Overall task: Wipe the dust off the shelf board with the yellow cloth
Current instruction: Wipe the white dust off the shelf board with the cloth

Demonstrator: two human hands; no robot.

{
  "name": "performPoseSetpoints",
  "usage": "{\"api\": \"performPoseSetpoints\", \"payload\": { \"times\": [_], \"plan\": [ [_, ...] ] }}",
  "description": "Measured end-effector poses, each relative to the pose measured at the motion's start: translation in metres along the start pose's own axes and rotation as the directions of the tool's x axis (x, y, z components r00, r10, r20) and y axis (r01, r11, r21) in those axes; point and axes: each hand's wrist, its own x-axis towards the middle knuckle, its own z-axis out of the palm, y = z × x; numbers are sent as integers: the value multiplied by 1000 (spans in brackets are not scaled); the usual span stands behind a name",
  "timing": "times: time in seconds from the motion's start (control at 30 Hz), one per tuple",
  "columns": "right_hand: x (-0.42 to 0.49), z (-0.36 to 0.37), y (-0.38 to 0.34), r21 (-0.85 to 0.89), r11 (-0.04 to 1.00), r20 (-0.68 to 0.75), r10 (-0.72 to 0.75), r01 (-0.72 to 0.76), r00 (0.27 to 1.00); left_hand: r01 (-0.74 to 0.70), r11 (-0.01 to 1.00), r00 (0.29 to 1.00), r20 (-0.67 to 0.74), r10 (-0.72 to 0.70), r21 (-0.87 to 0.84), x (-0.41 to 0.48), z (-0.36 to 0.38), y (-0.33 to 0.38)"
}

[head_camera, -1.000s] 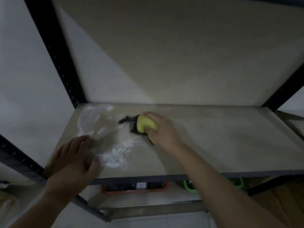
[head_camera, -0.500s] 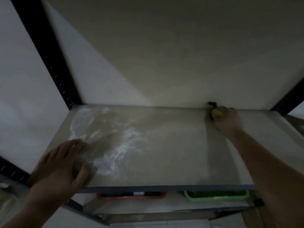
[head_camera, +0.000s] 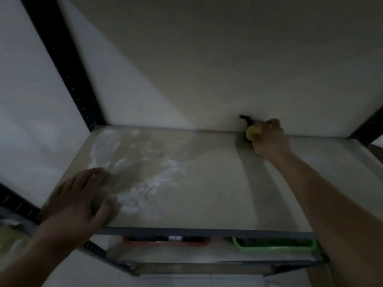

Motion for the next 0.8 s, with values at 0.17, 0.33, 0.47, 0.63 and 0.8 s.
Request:
{"api": "performPoseSetpoints", "payload": {
  "times": [0.17, 0.33, 0.47, 0.63, 0.8],
  "plan": [
    [-3, 41, -52, -75, 970, 57, -226, 230, 973, 1, 1000, 1000, -22, -1, -10, 0, -2, 3],
    [-63, 44, -190, 167, 708, 43, -701, 686, 712, -7, 1000, 1000, -28, 7, -7, -3, -2, 0],
    [-42, 22, -181, 108, 726, -2, -683, 680, 730, -16, 1000, 999, -51, 15, -26, -3, -1, -1],
    [-28, 43, -131, -12, 953, -44, -302, 302, 952, -7, 1000, 999, -52, 7, -2, -2, 0, 0],
    [-89, 48, -184, 96, 773, 18, -632, 627, 775, 3, 1000, 999, -35, -3, -6, -2, -2, 2]
  ]
}}
